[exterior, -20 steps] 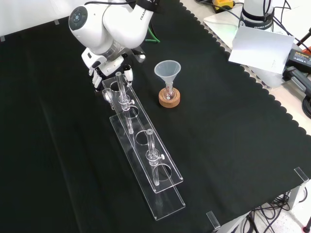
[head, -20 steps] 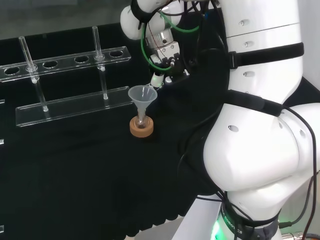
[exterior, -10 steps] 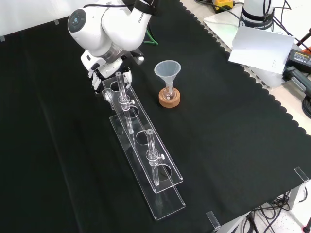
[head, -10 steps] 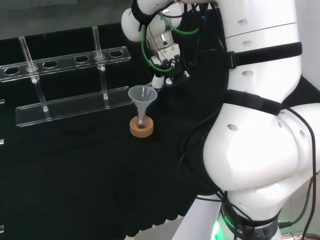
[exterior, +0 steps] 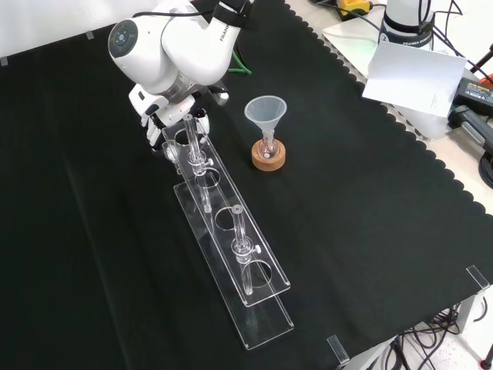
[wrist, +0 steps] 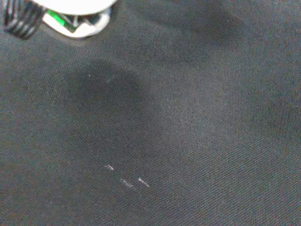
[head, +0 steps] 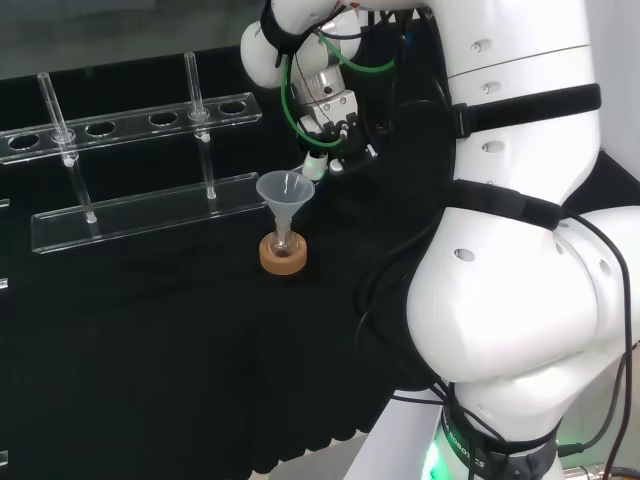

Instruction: Pick up the weighing funnel.

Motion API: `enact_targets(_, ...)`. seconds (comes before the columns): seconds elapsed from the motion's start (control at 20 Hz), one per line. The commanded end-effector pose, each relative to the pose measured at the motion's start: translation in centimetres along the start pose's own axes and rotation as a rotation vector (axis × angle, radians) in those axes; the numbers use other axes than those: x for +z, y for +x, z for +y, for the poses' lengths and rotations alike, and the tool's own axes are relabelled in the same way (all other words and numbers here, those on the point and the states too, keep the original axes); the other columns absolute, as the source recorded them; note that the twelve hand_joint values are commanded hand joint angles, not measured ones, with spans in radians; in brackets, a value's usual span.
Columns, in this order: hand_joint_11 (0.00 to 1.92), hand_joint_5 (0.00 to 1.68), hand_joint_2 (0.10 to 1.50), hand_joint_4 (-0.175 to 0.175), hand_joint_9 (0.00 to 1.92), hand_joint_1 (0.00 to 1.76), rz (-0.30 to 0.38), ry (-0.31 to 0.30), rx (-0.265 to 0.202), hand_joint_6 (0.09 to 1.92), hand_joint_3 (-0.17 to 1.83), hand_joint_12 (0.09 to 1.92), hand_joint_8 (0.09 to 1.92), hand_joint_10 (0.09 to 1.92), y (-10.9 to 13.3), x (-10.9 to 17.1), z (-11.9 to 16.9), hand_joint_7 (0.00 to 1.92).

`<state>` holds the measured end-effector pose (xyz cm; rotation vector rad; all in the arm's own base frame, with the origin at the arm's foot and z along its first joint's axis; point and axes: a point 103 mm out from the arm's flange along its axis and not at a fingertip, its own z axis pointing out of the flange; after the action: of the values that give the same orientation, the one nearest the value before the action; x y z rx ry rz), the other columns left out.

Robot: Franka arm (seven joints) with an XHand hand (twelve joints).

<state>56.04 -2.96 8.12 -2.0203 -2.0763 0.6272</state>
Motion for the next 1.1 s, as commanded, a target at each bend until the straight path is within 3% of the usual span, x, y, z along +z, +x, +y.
enact_targets(0.05, 0.62, 0.69, 0.58, -0.028, 0.87, 0.93, -0.007, -0.007, 0.006, 0.75, 0.67, 1.2, 0.68, 0.48, 0.0, 0.2, 0.2, 0.59)
enact_targets(1.1, 0.69, 0.75, 0.61, -0.019, 0.9, 0.99, -0.029, -0.017, 0.007, 0.78, 0.68, 1.16, 0.69, 0.46, -0.5, 0.8, 1.6, 0.6)
